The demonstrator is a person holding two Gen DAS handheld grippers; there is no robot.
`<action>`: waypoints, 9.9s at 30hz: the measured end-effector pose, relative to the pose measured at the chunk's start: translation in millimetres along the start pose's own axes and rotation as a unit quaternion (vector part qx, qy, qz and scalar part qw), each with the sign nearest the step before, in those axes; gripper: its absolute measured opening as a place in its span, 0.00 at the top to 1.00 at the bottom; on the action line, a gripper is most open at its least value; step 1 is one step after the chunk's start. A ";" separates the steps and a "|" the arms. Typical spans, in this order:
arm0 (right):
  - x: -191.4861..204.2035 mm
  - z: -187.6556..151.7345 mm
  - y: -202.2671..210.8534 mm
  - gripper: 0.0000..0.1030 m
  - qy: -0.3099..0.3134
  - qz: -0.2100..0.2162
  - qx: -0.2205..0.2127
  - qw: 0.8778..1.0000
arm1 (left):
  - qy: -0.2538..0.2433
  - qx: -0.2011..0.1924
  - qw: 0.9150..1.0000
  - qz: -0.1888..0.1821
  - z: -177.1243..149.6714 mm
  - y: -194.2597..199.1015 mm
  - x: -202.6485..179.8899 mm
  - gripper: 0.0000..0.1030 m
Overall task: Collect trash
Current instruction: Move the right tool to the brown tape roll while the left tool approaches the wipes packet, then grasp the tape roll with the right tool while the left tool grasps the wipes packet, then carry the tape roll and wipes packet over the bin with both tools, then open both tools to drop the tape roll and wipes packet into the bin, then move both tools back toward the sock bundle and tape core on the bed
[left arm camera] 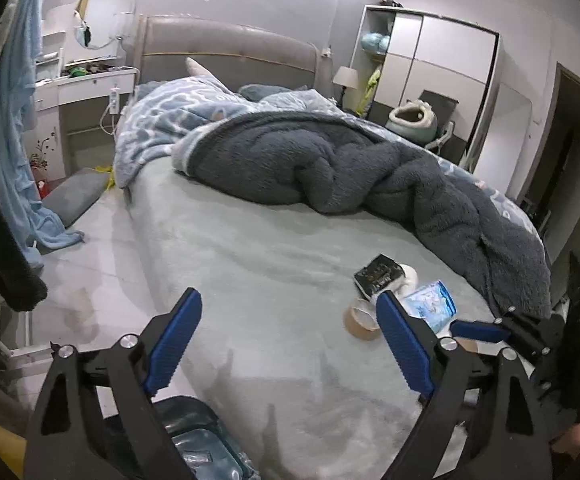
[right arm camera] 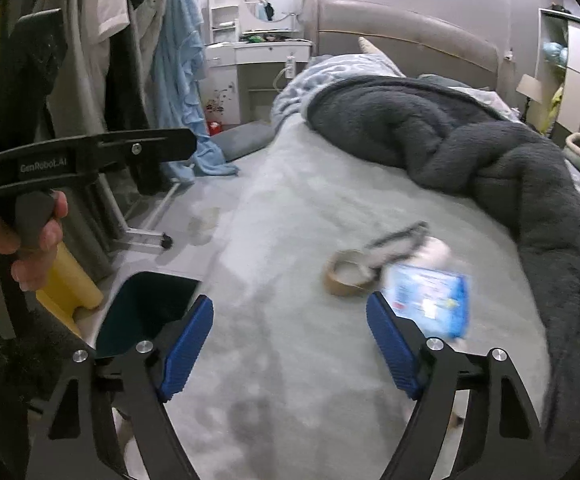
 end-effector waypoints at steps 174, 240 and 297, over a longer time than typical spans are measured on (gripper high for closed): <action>217.6 18.6 -237.7 0.79 0.013 0.144 0.229 0.963 | 0.093 0.284 0.951 0.074 -198.6 -31.7 218.9 0.44; 73.0 40.9 -84.8 0.18 0.042 0.016 0.032 0.999 | -0.001 -0.061 0.998 0.016 0.6 28.2 56.4 0.13; -121.4 -71.9 -24.7 0.36 -0.074 -0.026 0.012 0.997 | -0.043 0.102 0.993 -0.031 -42.5 -148.2 -69.1 0.24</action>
Point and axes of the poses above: each gripper's, at about its wrist camera, not at the fingertips, and y roughly against the way its jaws point, x to its left, z to its top, the point moved 7 cm from there along -y, roughly the way its jaws point, and after that the axes turned 7 degrees about x, right-handed, at the moved point
